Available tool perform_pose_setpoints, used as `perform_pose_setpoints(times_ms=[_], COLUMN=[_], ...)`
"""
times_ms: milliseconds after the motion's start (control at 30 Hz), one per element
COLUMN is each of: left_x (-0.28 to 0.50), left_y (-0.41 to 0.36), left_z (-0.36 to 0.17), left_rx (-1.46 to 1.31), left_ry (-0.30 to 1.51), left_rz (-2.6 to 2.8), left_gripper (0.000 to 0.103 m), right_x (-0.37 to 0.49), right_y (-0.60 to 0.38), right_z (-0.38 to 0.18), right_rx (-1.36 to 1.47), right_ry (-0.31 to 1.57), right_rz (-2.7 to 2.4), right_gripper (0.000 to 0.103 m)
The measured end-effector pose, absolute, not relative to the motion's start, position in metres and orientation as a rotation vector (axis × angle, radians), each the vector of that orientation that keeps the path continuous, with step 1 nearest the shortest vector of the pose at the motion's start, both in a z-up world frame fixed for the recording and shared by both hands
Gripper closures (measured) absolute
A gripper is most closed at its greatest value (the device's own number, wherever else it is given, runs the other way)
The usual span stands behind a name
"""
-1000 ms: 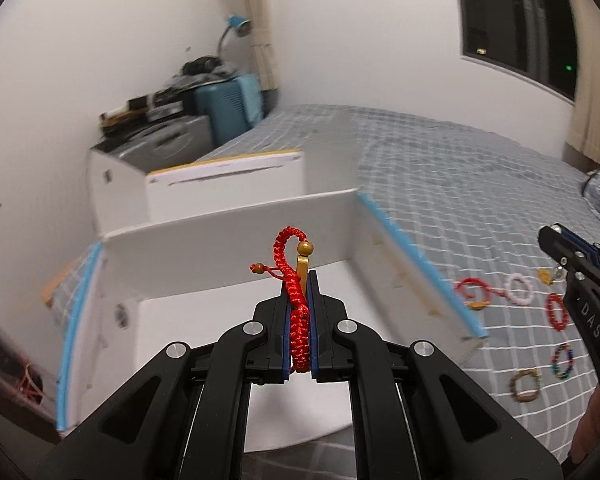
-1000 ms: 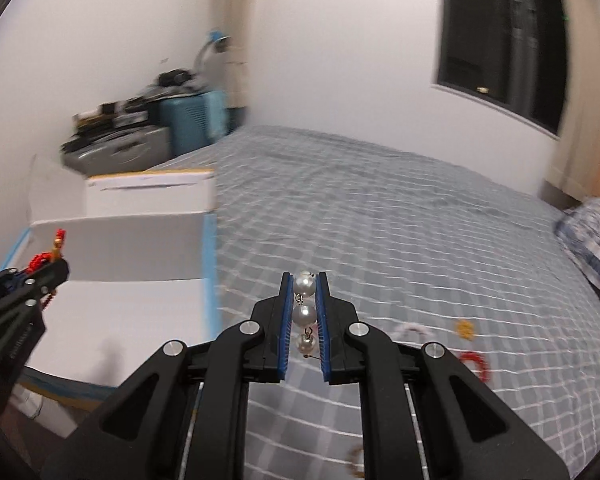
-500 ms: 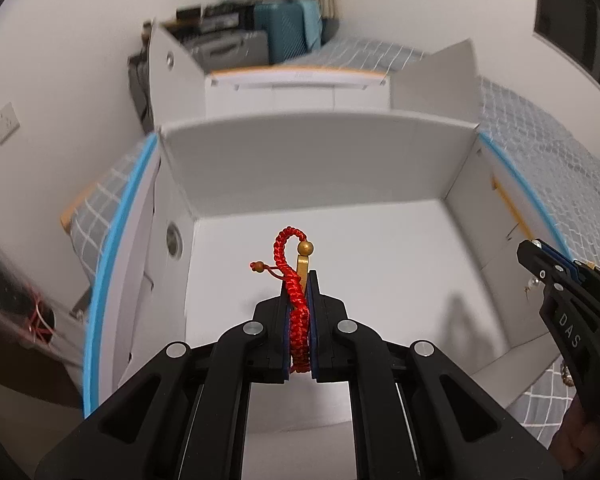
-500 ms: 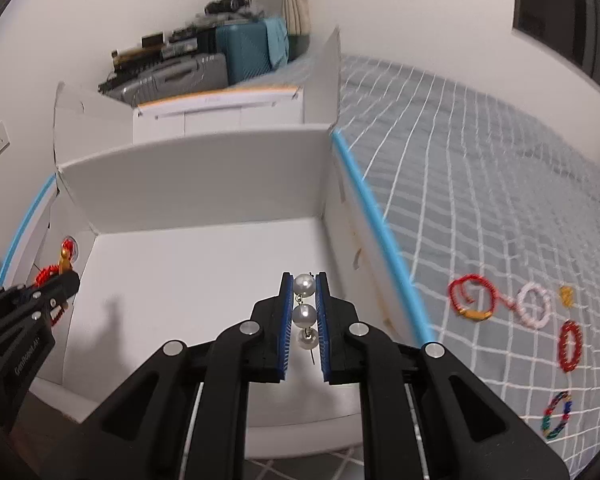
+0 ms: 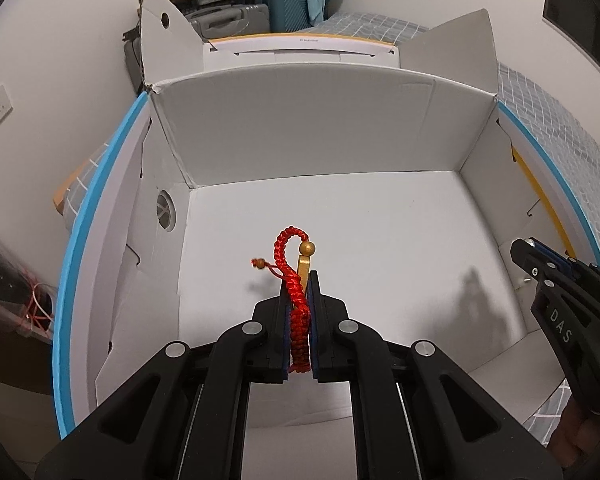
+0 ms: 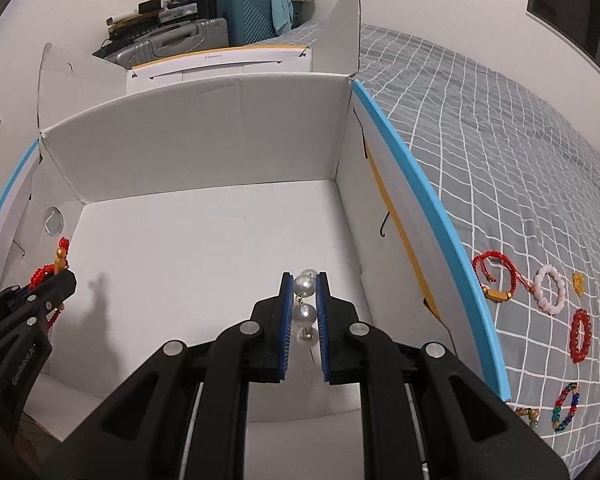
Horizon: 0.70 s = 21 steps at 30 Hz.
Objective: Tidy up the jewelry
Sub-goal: 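Open both tools to drop the bracelet and earring into the box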
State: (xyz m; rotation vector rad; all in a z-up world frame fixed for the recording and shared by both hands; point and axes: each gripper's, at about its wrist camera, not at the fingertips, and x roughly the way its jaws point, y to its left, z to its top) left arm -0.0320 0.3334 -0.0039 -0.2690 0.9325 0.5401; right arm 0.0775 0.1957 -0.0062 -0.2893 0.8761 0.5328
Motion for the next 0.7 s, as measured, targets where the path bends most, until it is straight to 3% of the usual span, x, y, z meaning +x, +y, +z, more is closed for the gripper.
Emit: perform_pose_setpoints(times_ms=[133,200,267,467,633,700], left_x=[-0.032,-0.034,-0.038,-0.048,-0.051,-0.051], left_y=[0.334,0.333,0.333,0.324,0.308,0.3], left_z=[-0.003,-0.002,0.001,0.024,0.042,0.049], left_rx=[-0.274,-0.282,-0.287,-0.233,-0.209,-0.202], left_ry=[0.935,0.933,0.917,0.837,0.774,0.749], left_rz=[0.541,0.532,0.528,0.561,0.553,0.542], left_gripper=[0.093,0.084,0.062,0.028,0.011,0.009], right_x=[0.077,0.075,0.072,0.066,0.065,0.065], right_y=[0.199,0.2,0.197,0.182,0.161,0.149], right_z=[-0.004,-0.002,0.002,0.028,0.05,0.058], right_rx=[-0.291,-0.289,-0.273,-0.241,-0.21,-0.202], right_ry=[0.879,0.871,0.858,0.777,0.715,0.695], right_rz=[0.546,0.552,0.555,0.53,0.49,0.477], right_gripper=[0.089,0.071,0.059,0.029,0.015,0.011])
